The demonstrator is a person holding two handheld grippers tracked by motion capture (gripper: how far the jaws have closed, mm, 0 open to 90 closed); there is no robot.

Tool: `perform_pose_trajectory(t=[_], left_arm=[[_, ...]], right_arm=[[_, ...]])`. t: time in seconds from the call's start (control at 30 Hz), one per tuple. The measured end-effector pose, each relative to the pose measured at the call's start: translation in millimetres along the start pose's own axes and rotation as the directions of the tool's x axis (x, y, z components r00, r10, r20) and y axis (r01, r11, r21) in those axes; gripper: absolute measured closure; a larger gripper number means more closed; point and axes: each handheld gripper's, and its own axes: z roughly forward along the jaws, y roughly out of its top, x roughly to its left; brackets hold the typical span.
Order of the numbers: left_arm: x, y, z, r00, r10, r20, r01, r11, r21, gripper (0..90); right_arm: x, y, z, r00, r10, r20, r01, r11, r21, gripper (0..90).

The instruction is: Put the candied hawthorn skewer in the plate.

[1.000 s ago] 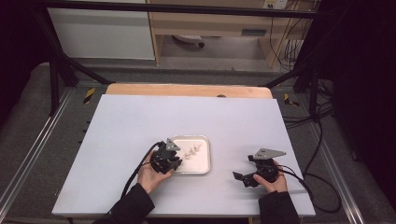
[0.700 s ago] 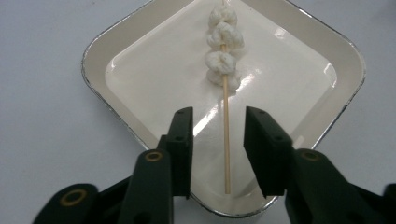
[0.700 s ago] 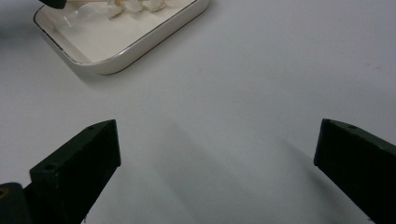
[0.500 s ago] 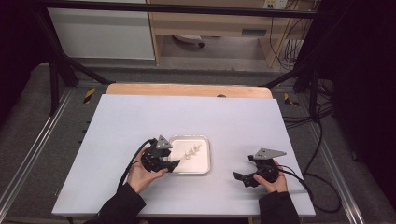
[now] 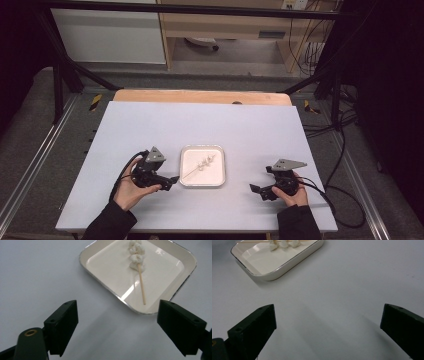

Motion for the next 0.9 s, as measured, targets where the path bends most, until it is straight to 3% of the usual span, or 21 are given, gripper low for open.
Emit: perform_pose_trajectory(t=[0.5, 0.63, 0.9], left_arm=[[27.3, -58.3, -18.8, 0.9965, -0.081, -0.018, 0.080, 0.9948, -0.064, 10.1], [30.3, -65.8, -19.8, 0.9953, -0.096, -0.012, 0.095, 0.9932, -0.066, 9.8], [31.9, -69.1, -15.8, 0.9962, -0.087, -0.012, 0.086, 0.9944, -0.062, 10.1]], right_arm=[[0.5, -1.1, 1.8, 1.0000, -0.001, 0.000, 0.001, 1.000, 0.010, 0.8], [0.6, -1.2, 1.8, 1.0000, -0.001, -0.002, 0.001, 1.000, 0.013, 0.8], [0.8, -1.8, 2.8, 1.0000, -0.003, -0.008, 0.004, 1.000, 0.022, 0.8]])
